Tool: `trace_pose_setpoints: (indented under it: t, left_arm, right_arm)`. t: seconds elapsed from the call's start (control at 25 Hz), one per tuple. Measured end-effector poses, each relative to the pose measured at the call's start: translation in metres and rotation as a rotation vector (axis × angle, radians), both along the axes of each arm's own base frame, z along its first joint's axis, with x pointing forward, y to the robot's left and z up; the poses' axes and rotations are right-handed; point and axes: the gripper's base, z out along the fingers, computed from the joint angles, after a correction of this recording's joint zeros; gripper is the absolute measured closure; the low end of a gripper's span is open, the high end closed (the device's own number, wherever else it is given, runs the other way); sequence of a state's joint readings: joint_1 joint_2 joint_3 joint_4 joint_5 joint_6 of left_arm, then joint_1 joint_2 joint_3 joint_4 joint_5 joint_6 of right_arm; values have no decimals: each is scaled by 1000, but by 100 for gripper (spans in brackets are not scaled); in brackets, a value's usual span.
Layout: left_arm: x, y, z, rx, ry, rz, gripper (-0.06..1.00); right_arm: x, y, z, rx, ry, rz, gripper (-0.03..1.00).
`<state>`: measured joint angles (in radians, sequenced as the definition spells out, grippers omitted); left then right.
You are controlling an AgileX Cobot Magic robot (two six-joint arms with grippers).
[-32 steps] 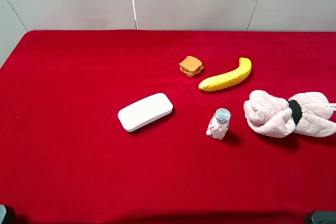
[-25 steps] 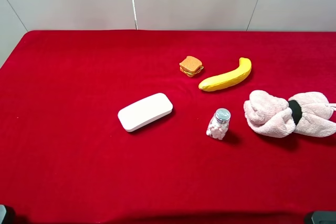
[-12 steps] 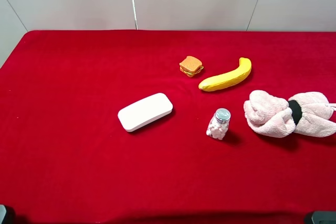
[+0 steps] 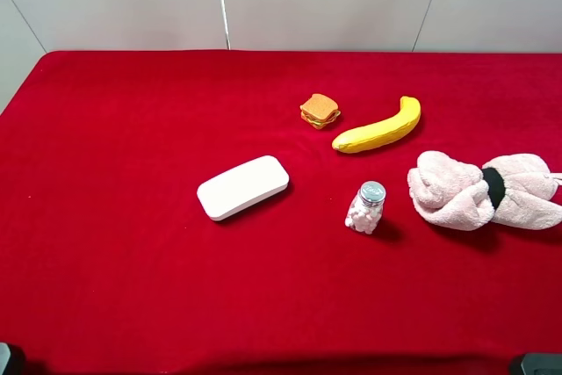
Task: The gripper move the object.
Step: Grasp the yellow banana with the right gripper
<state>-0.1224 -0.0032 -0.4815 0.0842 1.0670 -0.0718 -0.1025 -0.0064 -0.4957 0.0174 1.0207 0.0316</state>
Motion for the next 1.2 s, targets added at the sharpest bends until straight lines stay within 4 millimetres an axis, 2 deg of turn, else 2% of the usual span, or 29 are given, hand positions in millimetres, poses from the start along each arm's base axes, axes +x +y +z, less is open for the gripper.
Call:
trace_pose_setpoints:
  t: [1.2]
  left_arm:
    - [0, 0, 0, 0, 0, 0, -1]
  right_arm:
    - [0, 1, 0, -3, -1, 10, 27]
